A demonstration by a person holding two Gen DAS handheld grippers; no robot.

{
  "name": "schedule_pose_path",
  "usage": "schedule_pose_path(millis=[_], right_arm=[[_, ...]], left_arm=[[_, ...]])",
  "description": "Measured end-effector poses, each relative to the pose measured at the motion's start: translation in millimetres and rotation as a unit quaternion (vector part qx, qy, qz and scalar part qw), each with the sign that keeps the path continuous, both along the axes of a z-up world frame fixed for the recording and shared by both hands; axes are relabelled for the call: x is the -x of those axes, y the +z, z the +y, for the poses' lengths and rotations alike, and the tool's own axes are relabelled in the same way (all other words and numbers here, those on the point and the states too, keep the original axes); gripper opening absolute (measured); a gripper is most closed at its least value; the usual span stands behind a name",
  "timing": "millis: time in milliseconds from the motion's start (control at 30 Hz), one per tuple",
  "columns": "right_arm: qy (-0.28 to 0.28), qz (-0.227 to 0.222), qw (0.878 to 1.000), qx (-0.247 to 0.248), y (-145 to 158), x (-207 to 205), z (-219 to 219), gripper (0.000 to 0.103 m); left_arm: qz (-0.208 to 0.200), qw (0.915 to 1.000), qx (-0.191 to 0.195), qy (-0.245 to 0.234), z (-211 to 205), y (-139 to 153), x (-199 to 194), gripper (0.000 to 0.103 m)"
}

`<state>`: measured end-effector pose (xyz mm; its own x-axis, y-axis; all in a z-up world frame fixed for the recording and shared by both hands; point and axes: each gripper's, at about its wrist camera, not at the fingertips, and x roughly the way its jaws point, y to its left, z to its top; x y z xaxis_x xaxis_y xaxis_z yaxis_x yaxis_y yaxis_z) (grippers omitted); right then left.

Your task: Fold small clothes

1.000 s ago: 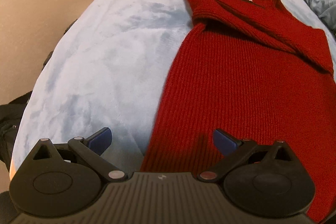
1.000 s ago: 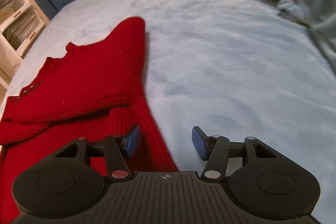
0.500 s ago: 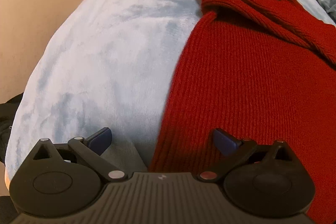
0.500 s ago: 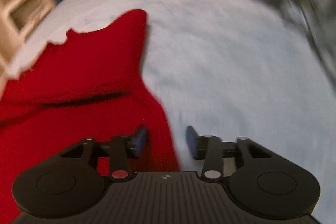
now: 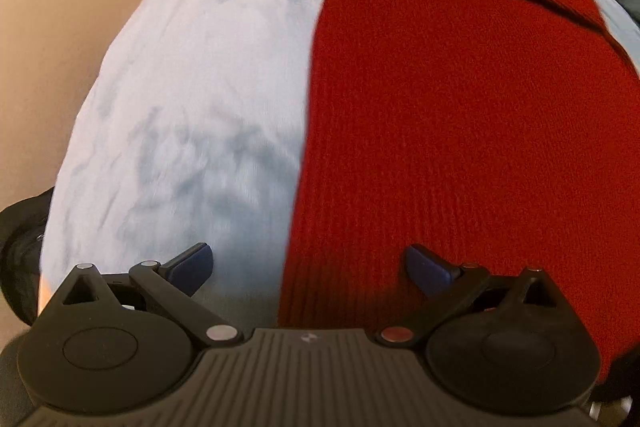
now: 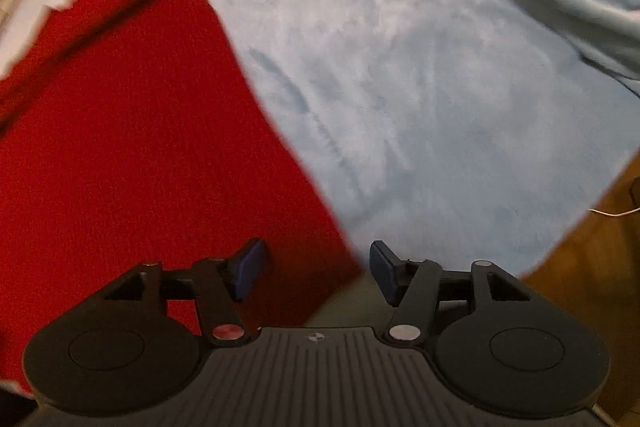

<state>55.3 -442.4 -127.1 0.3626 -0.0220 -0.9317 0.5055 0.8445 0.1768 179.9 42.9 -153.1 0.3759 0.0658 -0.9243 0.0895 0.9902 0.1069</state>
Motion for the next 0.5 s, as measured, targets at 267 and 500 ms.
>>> schedule_pose_path(millis=[267,500], right_arm=[[0.079,-0.135,0.987,0.027,88.7,79.4,94.0,0.076],[0.134,-0.180,0.972,0.075,123.0,122.6,160.5,0.079]], left_arm=[[-0.044,0.9974,0.047,-0.034,-25.3,58.3,104.4,0.103],[-0.076,0.9953,0.030,-0.052,-56.1,104.1,156.1,0.103]])
